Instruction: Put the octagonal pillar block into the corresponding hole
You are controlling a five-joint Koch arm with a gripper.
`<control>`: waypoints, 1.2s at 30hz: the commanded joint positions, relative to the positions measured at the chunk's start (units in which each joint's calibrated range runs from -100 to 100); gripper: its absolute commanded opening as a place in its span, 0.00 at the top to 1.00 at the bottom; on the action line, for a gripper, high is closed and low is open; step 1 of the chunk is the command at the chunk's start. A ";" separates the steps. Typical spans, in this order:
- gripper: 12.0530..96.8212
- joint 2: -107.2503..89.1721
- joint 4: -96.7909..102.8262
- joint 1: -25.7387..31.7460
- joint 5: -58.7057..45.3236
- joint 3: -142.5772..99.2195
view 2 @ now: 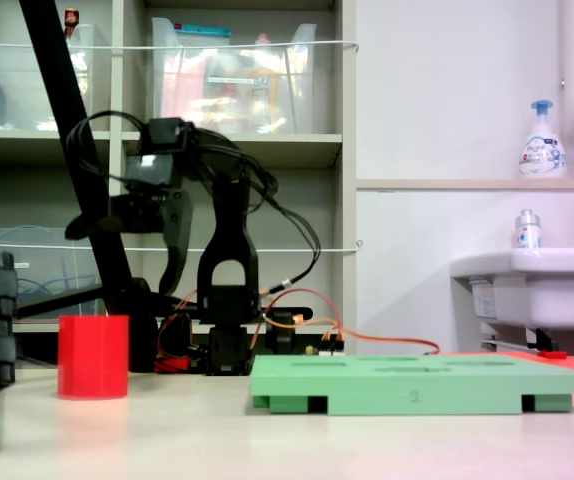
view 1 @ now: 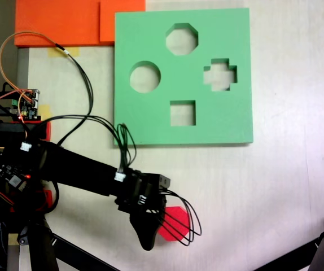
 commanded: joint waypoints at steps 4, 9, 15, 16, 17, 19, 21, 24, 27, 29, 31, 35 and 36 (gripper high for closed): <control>0.00 12.55 -0.74 -0.49 -1.51 8.24; 0.00 20.37 -0.65 -0.83 -2.49 9.94; 0.00 26.24 -0.65 -1.42 -3.42 10.83; 0.00 27.07 -0.65 -1.51 -3.61 11.13; 0.00 28.19 -0.74 -1.61 -3.76 11.83; 0.00 29.31 -0.65 -1.76 -4.10 12.33; 0.01 30.57 -0.65 -1.90 -4.49 12.43; 0.01 32.24 -0.65 -2.05 -4.59 12.63; 0.01 33.78 -0.74 -2.25 -4.59 12.63; 0.01 35.03 -0.74 -2.34 -4.59 12.53; 0.01 36.15 -0.74 -2.34 -4.59 12.43; 0.02 37.69 -0.74 -2.34 -4.59 12.33; 0.13 37.83 -0.94 -2.34 -4.59 12.33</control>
